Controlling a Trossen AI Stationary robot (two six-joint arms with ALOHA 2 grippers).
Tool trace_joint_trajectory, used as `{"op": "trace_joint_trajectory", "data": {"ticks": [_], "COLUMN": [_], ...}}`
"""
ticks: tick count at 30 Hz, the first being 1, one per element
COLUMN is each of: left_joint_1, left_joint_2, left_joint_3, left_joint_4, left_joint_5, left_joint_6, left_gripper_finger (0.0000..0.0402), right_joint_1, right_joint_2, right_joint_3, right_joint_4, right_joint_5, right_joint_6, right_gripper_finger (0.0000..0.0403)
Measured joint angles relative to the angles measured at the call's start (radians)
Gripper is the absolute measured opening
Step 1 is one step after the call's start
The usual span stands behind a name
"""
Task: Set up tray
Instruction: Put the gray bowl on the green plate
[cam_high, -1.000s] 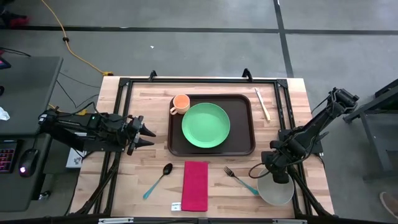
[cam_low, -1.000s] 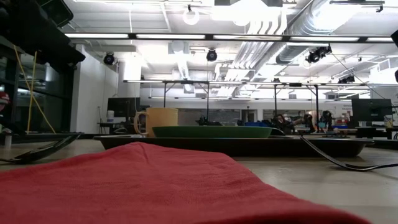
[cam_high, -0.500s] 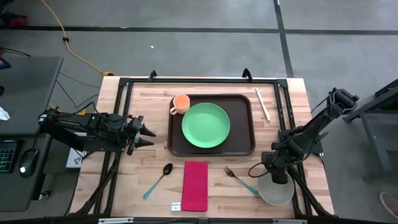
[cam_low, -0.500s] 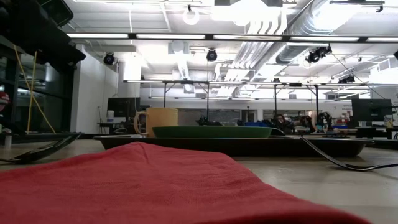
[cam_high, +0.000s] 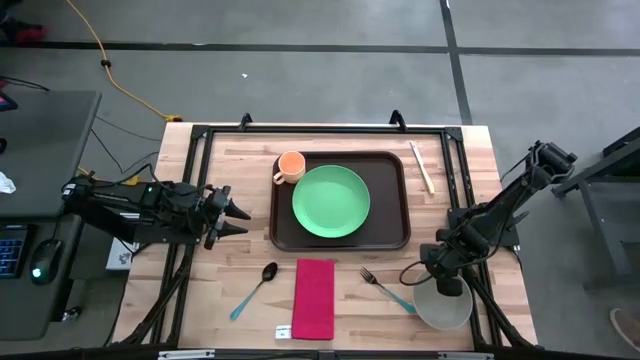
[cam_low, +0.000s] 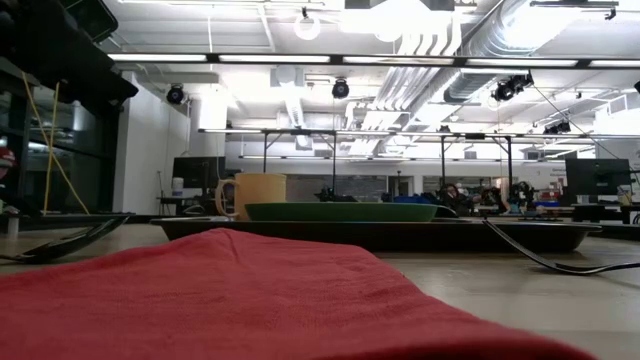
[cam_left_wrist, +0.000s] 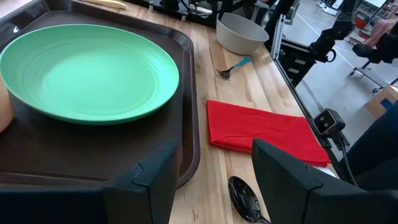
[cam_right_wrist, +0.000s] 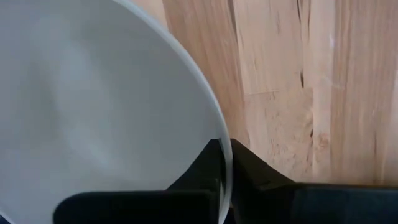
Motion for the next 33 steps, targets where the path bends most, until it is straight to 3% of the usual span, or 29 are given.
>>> {"op": "trace_joint_trajectory", "data": {"ticks": [7,15,33], "left_joint_1": [0.000,0.000,0.000], "left_joint_2": [0.000,0.000,0.000], "left_joint_3": [0.000,0.000,0.000], "left_joint_4": [0.000,-0.001,-0.010], "left_joint_5": [0.000,0.000,0.000], "left_joint_6": [0.000,0.009,0.063], "left_gripper_finger": [0.0230,0.0230,0.0230], "right_joint_1": [-0.001,-0.023,-0.220], "right_joint_2": [0.000,0.000,0.000], "right_joint_3": [0.019,0.152,0.409], "right_joint_4": [-0.027,-0.176,-0.325], "right_joint_5": [-0.043,-0.042,-0.060], "right_joint_6": [0.032,0.026,-0.027], "right_gripper_finger": [0.0000,0.0001,0.0000]}}
